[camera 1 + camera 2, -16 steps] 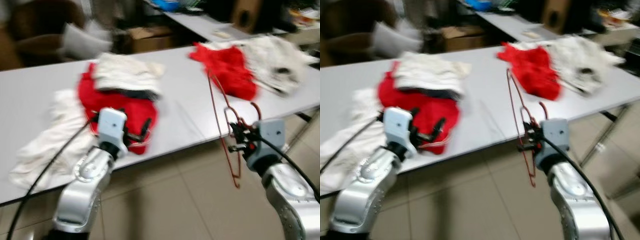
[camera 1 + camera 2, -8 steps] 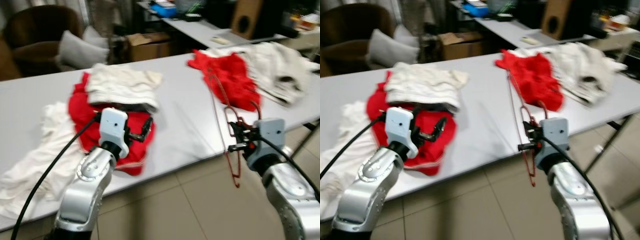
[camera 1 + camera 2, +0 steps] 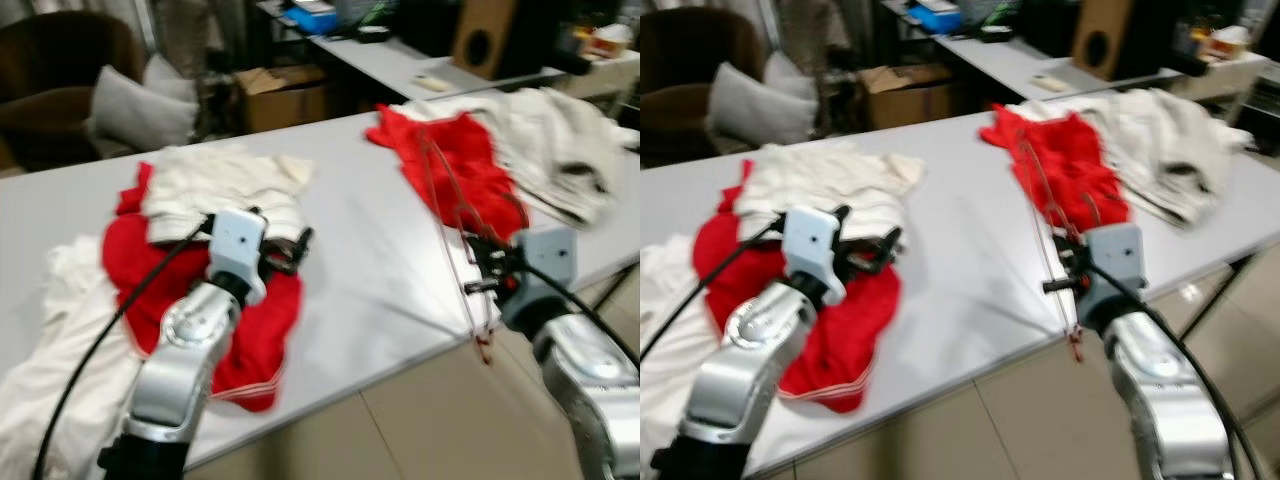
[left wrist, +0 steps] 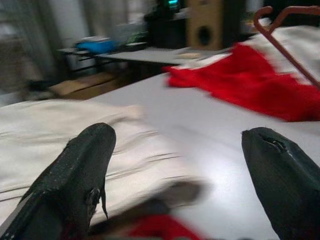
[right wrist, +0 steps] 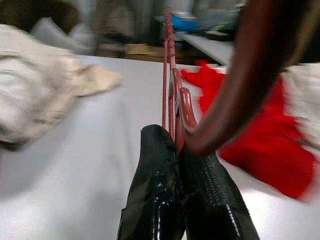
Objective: Hang hanger
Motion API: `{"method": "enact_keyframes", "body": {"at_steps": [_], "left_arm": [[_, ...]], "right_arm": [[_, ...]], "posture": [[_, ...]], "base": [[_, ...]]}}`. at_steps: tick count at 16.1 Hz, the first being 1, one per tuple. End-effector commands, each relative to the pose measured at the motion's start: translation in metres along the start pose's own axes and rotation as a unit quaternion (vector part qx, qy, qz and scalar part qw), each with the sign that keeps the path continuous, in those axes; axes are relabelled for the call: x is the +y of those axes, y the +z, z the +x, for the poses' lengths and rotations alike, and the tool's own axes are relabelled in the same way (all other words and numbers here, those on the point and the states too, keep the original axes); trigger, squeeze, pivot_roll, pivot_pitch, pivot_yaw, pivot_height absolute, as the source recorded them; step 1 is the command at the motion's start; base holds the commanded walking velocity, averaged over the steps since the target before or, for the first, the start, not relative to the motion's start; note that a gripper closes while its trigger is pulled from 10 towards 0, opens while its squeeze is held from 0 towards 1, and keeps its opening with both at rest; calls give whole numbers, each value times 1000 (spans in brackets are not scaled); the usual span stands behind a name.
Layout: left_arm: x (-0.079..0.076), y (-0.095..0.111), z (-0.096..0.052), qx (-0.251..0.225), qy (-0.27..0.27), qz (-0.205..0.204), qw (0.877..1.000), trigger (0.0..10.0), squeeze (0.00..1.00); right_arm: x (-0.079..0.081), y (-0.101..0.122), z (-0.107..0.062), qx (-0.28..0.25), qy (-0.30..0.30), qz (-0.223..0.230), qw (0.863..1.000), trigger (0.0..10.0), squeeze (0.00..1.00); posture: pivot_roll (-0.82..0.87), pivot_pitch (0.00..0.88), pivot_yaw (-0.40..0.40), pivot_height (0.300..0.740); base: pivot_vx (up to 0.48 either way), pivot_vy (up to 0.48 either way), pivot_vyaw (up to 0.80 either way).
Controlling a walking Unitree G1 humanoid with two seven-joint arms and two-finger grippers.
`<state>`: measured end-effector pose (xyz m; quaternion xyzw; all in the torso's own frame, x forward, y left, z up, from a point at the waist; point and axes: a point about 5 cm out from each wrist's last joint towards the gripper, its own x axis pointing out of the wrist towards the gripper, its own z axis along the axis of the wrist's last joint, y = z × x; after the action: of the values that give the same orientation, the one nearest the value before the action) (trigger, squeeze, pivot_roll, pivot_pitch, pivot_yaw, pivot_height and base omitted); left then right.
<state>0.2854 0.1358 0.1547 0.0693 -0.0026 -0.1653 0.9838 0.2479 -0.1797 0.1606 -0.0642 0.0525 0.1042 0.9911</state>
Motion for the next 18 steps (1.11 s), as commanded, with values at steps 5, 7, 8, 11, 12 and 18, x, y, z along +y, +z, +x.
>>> {"method": "enact_keyframes", "body": {"at_steps": [5, 7, 8, 11, 12, 18], "left_arm": [[27, -7, -6, 39, -3, 140, 989, 10000, 0], [41, -5, -5, 50, -3, 197, 979, 10000, 0], [46, -5, -4, 53, -1, 216, 975, 10000, 0], [62, -6, 1, 70, -7, 281, 957, 10000, 0], [64, -7, 1, 75, -9, 294, 953, 10000, 0], [87, -7, 7, 93, 6, 358, 929, 275, 0]], "right_arm": [[0, 2, 2, -19, 18, -6, 1000, 10000, 0], [2, 3, 5, -24, 13, -5, 1000, 10000, 0], [4, 2, 5, -24, 14, -5, 1000, 10000, 0], [5, 0, -1, -21, 21, 5, 1000, 10000, 0], [5, 0, -1, -20, 23, 3, 1000, 10000, 0], [13, 1, 0, -32, 49, -32, 998, 10000, 0]], "posture": [[-113, 0, -13, 740], [-110, 0, -14, 740], [-116, 0, -8, 740], [-131, 0, -1, 740], [-131, 0, -1, 740], [-138, 0, 12, 740]], "base": [[0, 0, 0], [0, 0, 0], [0, 0, 0], [0, 0, 0], [0, 0, 0], [0, 0, 0]]}}
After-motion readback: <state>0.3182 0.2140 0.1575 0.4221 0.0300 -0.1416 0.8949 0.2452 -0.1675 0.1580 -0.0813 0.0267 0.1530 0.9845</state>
